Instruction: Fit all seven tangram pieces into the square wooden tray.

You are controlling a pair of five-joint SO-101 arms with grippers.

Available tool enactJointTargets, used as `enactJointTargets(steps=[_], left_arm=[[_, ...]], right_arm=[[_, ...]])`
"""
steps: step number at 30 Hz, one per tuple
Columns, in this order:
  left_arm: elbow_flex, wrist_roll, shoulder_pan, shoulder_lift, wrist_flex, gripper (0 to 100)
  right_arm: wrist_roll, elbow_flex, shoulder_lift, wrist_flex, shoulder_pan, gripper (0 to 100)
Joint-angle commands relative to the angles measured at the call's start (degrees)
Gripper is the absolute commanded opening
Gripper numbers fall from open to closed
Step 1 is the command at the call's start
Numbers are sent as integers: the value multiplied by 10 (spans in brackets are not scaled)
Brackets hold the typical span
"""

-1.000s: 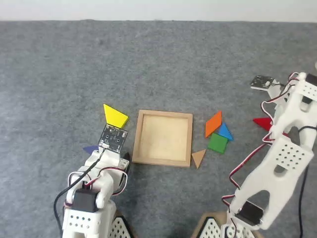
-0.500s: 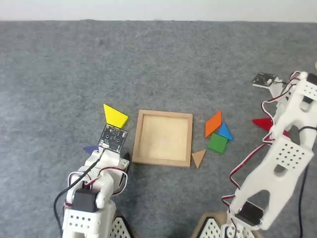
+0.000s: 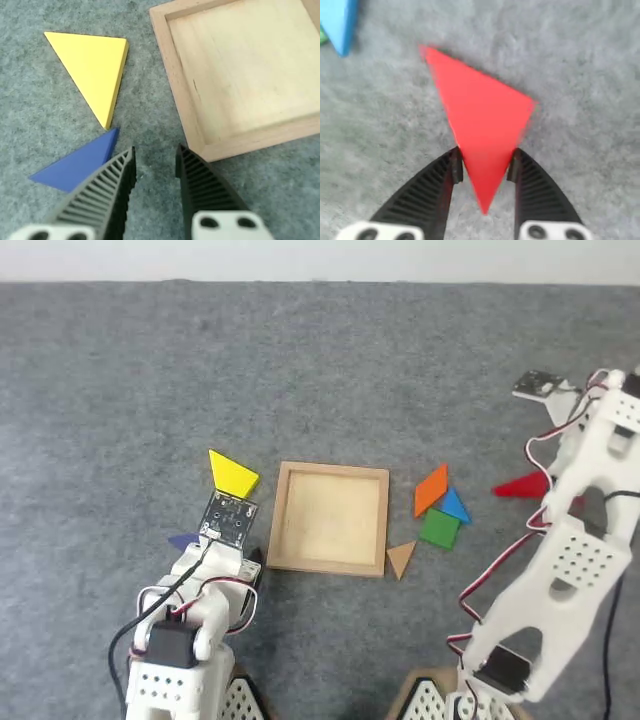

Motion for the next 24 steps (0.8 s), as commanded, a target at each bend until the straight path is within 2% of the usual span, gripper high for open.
enactJointTargets(steps=[1, 10, 13, 15, 19, 24], left_arm=[[-4, -6, 0, -11, 0, 137], [-4, -6, 0, -11, 0, 137], [-4, -6, 0, -11, 0, 137], [-4, -6, 0, -11, 0, 137], [-4, -6, 0, -11, 0, 137], [-4, -6, 0, -11, 0, 137]], right_arm=[[-20, -11, -72, 21, -19, 109], [-37, 3, -79, 20, -25, 109], [4, 21, -58, 21, -28, 116], [36, 34, -42, 21, -28, 151], [68, 36, -25, 18, -24, 288], [76, 39, -20, -7, -13, 404]])
